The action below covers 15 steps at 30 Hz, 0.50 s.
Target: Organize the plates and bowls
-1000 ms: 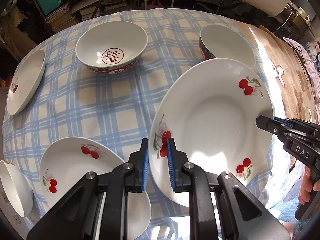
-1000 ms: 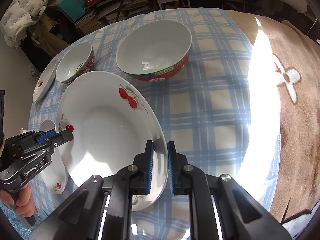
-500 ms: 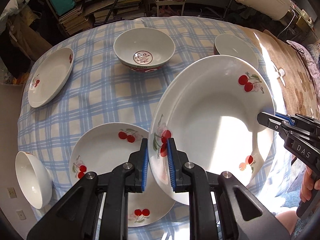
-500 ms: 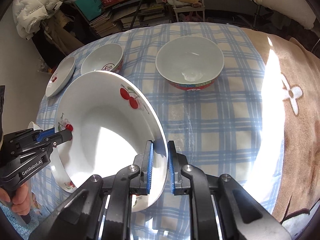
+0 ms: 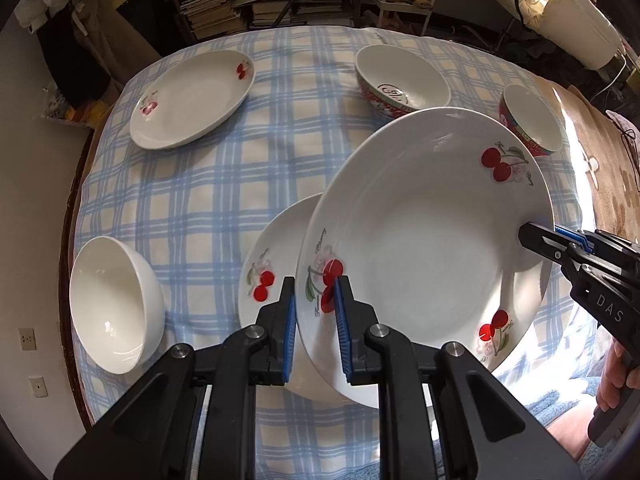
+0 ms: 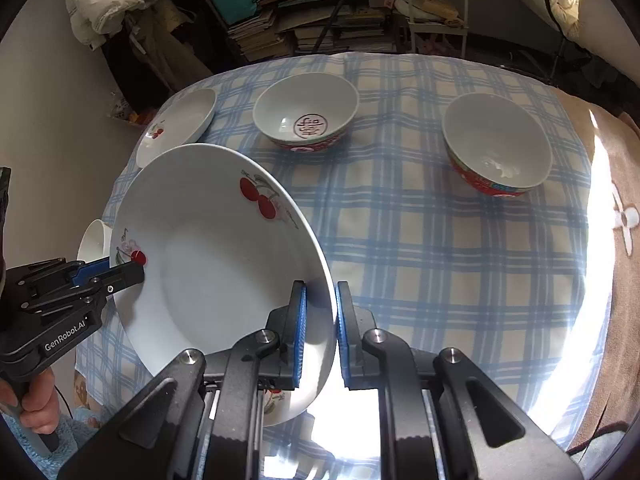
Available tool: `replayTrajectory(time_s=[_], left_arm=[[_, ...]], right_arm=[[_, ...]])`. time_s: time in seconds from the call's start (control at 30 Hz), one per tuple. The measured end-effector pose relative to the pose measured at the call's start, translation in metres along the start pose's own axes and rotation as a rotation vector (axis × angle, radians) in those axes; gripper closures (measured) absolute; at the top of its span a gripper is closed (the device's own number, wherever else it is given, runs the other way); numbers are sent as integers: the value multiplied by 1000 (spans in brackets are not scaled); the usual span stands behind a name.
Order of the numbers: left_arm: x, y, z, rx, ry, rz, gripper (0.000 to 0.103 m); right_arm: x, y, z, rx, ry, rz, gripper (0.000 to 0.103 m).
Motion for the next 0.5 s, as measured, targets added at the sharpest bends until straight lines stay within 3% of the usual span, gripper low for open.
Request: replayTrajectory(time_s=[0.23,0.5], left_arm=[[-20,4,33,36,-40,22,85],[-34,18,50,49,-97,35,85]], right_arm=[[-10,19,37,20,-64,28,88],[-15,37,52,30,-94,41,88]])
Point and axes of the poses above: each gripper's, at about its wrist camera, not at the fingertips, and y roughly the way its jaws point, z to its left, x to its top, the point moved 6 cm from there along y, roughly the way its jaws point, and after that the axes turned 14 degrees about -z, right-handed, at the moved point
